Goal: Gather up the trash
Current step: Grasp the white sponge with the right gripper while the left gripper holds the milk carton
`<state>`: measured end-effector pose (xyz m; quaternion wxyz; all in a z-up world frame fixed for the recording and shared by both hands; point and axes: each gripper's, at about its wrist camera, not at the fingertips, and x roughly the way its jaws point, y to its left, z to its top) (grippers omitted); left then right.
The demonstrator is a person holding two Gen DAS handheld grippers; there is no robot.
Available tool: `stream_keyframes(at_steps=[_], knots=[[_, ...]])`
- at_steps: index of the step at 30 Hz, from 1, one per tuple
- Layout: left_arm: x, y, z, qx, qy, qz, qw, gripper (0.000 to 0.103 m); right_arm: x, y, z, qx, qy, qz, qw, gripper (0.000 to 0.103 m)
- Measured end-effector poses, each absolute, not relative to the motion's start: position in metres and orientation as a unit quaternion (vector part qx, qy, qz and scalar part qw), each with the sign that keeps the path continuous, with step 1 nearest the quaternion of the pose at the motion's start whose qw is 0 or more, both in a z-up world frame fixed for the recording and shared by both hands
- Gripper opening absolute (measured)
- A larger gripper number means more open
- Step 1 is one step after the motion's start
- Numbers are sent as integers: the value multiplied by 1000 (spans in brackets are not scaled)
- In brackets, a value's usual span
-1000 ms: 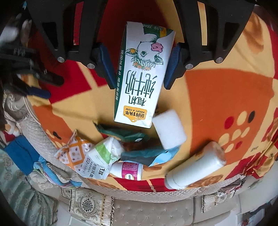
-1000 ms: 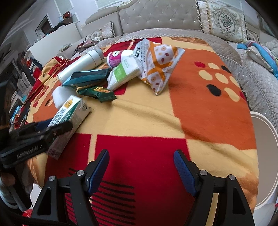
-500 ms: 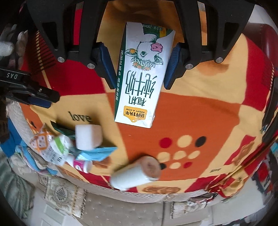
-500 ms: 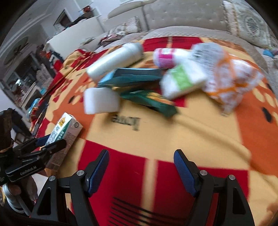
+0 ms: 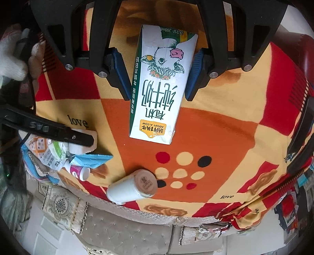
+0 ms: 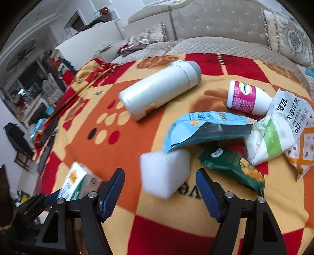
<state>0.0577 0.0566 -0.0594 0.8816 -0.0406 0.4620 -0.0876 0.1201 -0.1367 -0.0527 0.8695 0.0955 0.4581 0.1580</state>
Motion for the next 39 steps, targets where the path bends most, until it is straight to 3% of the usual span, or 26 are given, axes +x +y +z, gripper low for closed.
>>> stream_keyframes(at_steps=[1, 4, 17, 19, 21, 22, 33, 37, 39], knots=[[57, 56, -59, -41, 460, -90, 882, 54, 120, -139, -54, 99, 458, 158, 869, 38], [57, 49, -57, -41, 457, -97, 883, 54, 111, -151, -56, 104, 458, 166, 867, 33], [52, -1, -46, -31, 448, -136, 883, 54, 55, -205, -55, 99, 446, 176, 872, 32], [50, 0, -43, -25, 443, -132, 886, 54, 55, -203, -54, 106, 448, 186, 868, 36], [47, 4, -42, -20, 440, -126, 889, 54, 57, -198, -53, 110, 451, 189, 865, 52], [47, 6, -42, -20, 440, -123, 889, 54, 58, -195, -53, 111, 449, 190, 866, 54], [47, 45, -52, -43, 447, -90, 889, 54, 110, -138, -64, 102, 476, 176, 856, 53], [44, 42, -53, -44, 448, -97, 888, 54, 113, -143, -72, 100, 481, 171, 854, 36], [44, 36, -52, -45, 447, -104, 887, 54, 104, -152, -70, 99, 476, 182, 854, 33]])
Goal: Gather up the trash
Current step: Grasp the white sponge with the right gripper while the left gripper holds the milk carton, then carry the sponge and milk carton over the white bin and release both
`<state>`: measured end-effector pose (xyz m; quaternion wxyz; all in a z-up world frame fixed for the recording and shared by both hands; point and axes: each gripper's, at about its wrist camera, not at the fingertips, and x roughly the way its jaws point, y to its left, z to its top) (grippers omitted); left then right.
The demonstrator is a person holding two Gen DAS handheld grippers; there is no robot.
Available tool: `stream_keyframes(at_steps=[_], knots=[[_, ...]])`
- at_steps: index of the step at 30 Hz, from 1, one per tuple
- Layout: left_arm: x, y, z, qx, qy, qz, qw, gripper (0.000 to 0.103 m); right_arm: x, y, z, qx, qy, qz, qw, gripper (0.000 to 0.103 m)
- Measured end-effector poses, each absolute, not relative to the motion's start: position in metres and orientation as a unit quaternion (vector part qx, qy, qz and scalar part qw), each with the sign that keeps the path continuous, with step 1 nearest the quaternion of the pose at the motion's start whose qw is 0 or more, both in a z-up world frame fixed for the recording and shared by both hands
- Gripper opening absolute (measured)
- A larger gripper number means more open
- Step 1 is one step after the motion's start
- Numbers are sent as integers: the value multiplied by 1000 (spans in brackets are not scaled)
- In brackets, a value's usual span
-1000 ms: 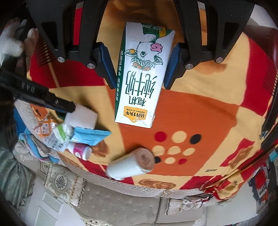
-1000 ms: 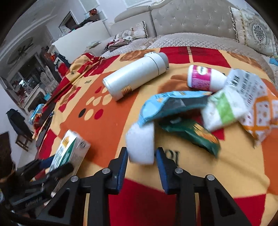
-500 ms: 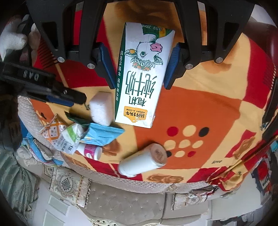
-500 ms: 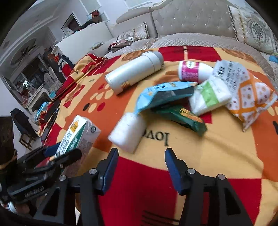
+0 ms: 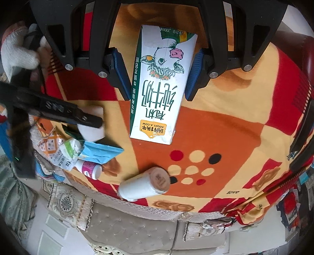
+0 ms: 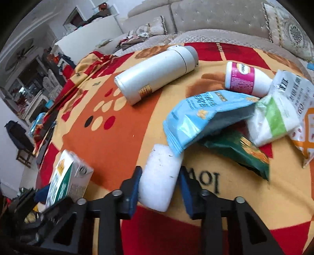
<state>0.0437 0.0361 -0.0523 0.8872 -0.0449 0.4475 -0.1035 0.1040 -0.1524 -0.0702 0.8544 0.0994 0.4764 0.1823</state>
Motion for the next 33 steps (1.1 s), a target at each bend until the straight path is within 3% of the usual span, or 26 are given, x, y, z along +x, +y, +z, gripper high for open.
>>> stream_keyframes(at_steps=[13, 33], knots=[[33, -55, -39, -25, 442, -181, 878, 54, 17, -242, -55, 102, 448, 162, 873, 30], [0, -250, -20, 46, 428, -318, 845, 54, -76, -437, -45, 149, 414, -13, 898, 30]])
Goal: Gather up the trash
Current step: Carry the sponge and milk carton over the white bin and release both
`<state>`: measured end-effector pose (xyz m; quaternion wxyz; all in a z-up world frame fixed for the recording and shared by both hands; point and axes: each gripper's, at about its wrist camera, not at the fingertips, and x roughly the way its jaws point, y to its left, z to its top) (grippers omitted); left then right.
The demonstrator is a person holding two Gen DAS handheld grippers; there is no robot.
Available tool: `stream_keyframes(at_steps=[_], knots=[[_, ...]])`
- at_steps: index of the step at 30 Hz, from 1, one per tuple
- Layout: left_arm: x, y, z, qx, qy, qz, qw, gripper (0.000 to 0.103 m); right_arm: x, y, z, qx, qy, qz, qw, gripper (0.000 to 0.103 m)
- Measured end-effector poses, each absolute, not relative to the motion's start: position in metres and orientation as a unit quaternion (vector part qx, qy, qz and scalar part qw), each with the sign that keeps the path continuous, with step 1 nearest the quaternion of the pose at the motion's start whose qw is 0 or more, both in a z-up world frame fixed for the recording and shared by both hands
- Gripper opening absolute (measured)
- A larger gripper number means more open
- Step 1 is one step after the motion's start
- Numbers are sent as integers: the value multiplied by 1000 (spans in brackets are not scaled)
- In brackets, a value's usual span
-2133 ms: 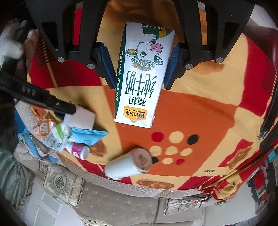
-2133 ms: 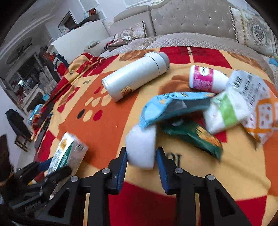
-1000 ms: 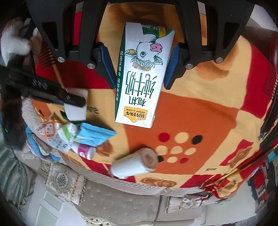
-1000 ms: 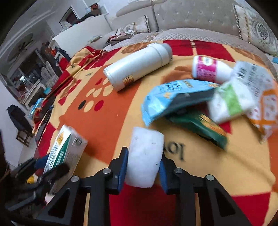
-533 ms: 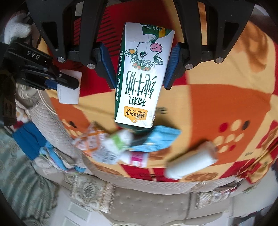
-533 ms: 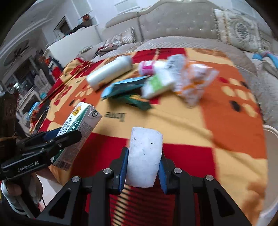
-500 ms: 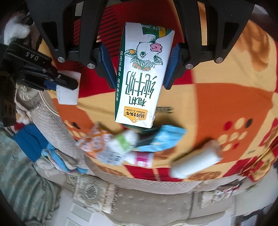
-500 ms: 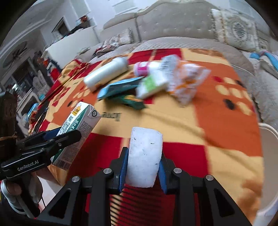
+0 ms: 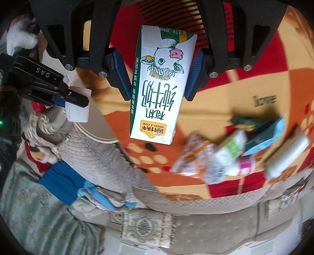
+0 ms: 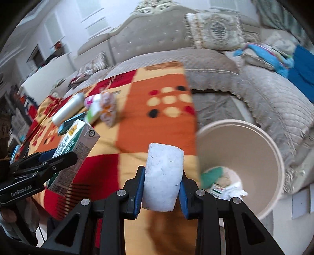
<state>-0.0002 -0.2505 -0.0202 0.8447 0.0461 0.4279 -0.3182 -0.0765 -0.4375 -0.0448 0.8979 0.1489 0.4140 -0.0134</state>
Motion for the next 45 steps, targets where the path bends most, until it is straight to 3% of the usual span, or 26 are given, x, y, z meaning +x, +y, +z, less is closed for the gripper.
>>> stream_keyframes(at_steps=[23, 27, 36, 40, 45], knots=[[5, -379, -39, 38, 459, -394, 796, 54, -101, -539, -103, 228, 442, -109, 861, 30], [4, -389, -41, 37, 457, -397, 795, 54, -104, -550, -112, 249, 445, -116, 852, 43], [6, -391, -44, 24, 463, -409, 786, 55, -110, -551, -111, 256, 442, -121, 851, 48], [8, -388, -43, 18, 463, -413, 784, 65, -111, -550, -110, 257, 443, -122, 850, 50], [7, -385, -41, 21, 459, -411, 787, 66, -114, -551, -108, 257, 440, -125, 851, 58]])
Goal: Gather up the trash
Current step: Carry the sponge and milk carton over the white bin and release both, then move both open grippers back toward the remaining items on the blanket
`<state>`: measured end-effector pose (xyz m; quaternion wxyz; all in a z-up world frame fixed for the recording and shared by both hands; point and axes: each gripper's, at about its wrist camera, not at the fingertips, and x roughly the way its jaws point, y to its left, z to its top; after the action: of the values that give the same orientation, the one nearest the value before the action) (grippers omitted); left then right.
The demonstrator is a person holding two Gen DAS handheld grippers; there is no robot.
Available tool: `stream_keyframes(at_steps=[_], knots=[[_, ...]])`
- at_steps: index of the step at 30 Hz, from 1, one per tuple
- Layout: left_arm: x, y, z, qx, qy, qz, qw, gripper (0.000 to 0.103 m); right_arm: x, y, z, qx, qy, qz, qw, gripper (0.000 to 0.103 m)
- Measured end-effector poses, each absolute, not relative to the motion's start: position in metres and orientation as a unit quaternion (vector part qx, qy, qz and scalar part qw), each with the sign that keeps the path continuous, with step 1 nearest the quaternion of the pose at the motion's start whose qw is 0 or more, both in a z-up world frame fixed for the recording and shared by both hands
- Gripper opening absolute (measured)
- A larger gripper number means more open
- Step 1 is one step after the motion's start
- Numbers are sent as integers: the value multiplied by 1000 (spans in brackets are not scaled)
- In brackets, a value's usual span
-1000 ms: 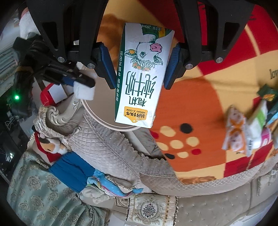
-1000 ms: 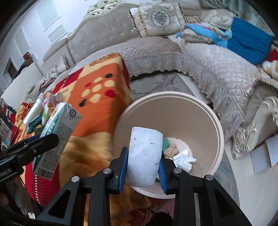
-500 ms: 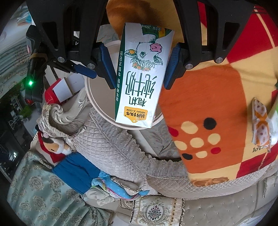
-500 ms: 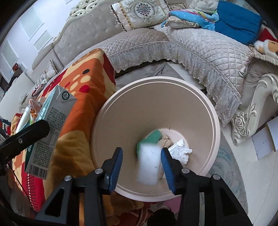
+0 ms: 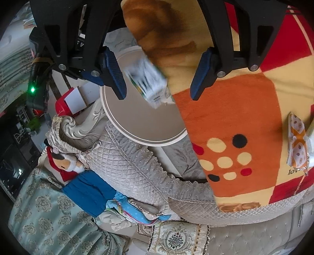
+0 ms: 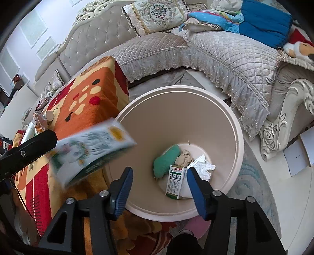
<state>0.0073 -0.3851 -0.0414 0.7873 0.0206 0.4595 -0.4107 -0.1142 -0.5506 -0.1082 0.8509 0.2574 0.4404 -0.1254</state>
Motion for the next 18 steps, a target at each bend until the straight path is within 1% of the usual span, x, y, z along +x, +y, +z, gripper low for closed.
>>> stream_keyframes(at_steps=[18], knots=[[3, -362, -32, 36, 436, -388, 811, 66, -112, -528, -94, 226, 436, -119, 863, 58]])
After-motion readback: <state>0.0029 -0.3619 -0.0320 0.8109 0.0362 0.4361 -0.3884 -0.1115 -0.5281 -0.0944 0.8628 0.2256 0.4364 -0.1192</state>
